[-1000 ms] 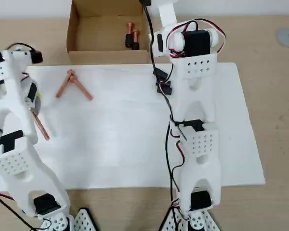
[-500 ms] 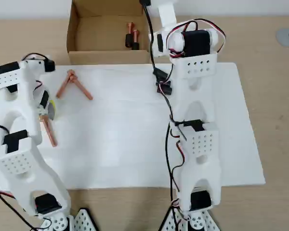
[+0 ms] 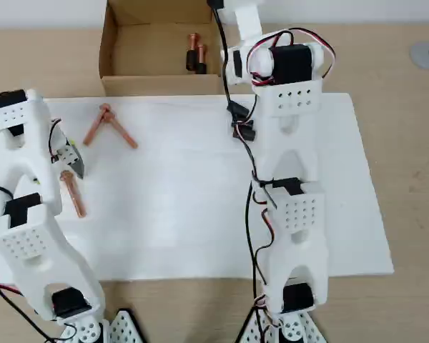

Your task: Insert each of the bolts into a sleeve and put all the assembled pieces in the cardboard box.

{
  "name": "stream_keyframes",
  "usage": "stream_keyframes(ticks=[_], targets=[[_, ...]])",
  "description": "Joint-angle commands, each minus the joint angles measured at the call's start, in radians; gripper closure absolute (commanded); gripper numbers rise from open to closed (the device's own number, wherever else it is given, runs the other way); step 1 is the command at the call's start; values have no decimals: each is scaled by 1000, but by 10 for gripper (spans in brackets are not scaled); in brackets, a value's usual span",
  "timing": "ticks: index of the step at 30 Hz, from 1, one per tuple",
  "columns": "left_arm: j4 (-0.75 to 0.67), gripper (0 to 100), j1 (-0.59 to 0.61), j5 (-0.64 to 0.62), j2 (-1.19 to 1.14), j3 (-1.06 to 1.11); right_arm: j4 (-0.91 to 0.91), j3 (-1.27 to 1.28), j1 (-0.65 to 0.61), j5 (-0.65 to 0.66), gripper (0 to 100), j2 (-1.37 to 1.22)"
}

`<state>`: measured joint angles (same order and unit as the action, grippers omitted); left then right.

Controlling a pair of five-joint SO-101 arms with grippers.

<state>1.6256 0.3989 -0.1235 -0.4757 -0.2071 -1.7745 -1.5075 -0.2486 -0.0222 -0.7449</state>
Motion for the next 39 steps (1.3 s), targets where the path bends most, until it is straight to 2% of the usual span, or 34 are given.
stream_keyframes(ticks=[1, 4, 12, 19, 26, 34, 36, 39], targets=[[21, 826, 12, -64, 64, -48, -15, 1, -15, 3, 745, 71], [14, 826, 12, -66, 56, -43, -15, 1, -13, 3, 745, 71], [-150, 826, 9, -58, 54, 35, -15, 1, -10, 3, 745, 71], [-152, 826, 9, 21, 54, 94, -15, 1, -8, 3, 745, 71], [-153, 826, 2, 20, 53, 166, -15, 1, -8, 3, 745, 71], [-285, 826, 3, 20, 53, 319, -15, 1, -8, 3, 745, 71], [-301, 849, 3, 20, 53, 327, -15, 1, -8, 3, 745, 71], [-301, 964, 3, 18, 53, 324, -15, 1, -8, 3, 745, 71]])
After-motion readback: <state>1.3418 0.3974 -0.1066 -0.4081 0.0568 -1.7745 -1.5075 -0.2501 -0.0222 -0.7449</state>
